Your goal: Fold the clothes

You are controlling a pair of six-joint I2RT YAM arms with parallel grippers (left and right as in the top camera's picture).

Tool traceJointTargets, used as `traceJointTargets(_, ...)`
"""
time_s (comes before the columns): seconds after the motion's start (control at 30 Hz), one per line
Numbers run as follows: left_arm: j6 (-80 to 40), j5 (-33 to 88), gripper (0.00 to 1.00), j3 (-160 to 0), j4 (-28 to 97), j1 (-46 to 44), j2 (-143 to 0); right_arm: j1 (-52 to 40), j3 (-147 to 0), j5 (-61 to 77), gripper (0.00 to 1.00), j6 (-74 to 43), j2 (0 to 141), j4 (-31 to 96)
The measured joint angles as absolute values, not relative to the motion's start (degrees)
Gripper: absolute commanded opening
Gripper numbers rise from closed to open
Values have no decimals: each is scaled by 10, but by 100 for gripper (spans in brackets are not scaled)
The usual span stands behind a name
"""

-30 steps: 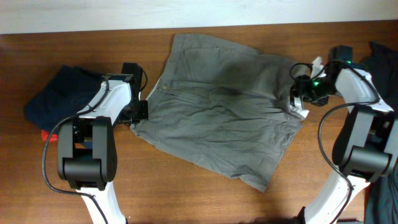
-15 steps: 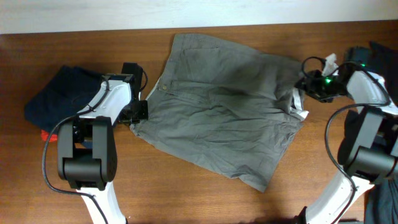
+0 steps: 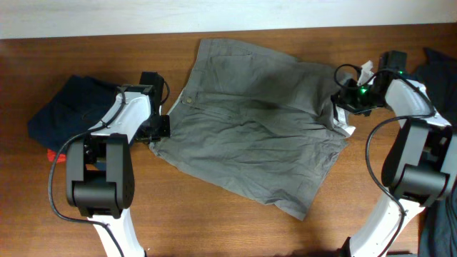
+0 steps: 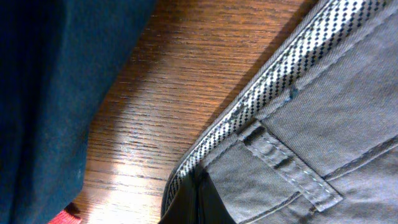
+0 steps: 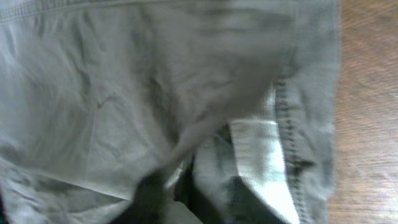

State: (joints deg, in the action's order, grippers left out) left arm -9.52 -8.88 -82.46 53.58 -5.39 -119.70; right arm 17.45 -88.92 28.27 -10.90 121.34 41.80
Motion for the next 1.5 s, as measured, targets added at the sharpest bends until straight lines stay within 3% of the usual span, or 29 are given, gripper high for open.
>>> traceJointTargets(0.23,-95,-89,1,-825,536,-54,-1197,194,-890,330,64,-112,1213,420)
traceJointTargets(0.5,-95,-89,0,-825,536,-54,-1197,194,-890,380,62,-112,1213,415)
traceJointTargets(0.53,-95,-89,1,-825,536,-54,-1197,194,-890,384,54,-112,1213,415)
traceJointTargets(0.67,-95,-89,0,-825,536,-54,-1197,189,-890,384,4,-111,1213,415)
traceJointTargets(0.9,-95,-89,0,-825,536,-54,-1197,174,-890,258,4,-115,1213,401)
traceJointTargets(1.13,-95,-89,1,-825,536,-54,-1197,198,-894,163,4,-104,1213,300)
traceJointTargets(1.3,-95,-90,1,-825,536,-54,-1197,201,-895,147,70,-102,1213,282)
traceJointTargets(1.37,-95,-91,0,-825,536,-54,-1197,207,-899,137,79,-99,1213,293)
traceJointTargets(1.5,-95,-91,0,-825,536,-54,-1197,220,-901,135,80,-101,1213,342)
